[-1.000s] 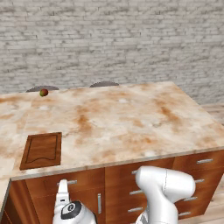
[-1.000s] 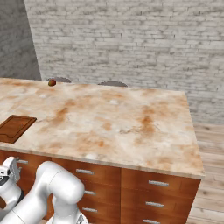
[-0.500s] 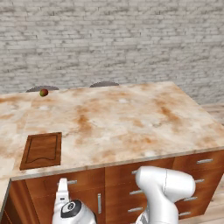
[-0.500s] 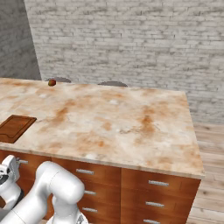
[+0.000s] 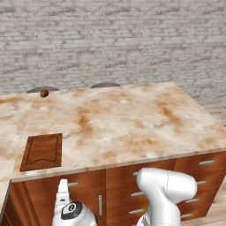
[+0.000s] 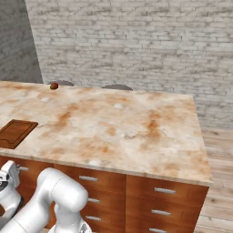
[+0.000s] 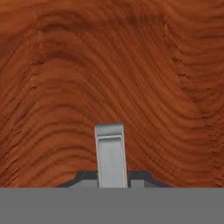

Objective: Open the drawer on the left and place the cutting tools on the cutting board.

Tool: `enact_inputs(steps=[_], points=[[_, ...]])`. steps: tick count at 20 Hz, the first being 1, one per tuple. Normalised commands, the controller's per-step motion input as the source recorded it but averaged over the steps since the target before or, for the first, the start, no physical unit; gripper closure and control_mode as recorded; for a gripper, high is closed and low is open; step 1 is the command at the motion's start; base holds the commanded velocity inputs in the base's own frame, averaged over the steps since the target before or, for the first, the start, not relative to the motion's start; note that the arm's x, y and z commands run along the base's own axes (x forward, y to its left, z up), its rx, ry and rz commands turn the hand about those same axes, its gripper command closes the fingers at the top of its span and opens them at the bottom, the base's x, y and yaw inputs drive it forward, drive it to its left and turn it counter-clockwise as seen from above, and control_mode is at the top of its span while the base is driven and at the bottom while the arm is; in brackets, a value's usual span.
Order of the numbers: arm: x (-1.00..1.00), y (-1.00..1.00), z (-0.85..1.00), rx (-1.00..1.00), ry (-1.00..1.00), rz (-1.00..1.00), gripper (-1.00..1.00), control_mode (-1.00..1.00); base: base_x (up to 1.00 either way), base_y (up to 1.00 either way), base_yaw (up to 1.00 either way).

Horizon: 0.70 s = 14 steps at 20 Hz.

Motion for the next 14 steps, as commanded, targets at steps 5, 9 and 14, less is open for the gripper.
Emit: enact_inputs(steps=[5, 9, 14], points=[[-0.32, 0.0, 0.0, 0.0, 0.0, 0.0, 1.0, -1.0, 0.0, 0.0, 0.0], [-0.5, 0.0, 0.0, 0.0, 0.0, 0.01, 1.0, -1.0, 0.0, 0.0, 0.0], [-0.63, 0.0, 0.0, 0.0, 0.0, 0.01, 1.0, -1.0, 0.0, 0.0, 0.0]])
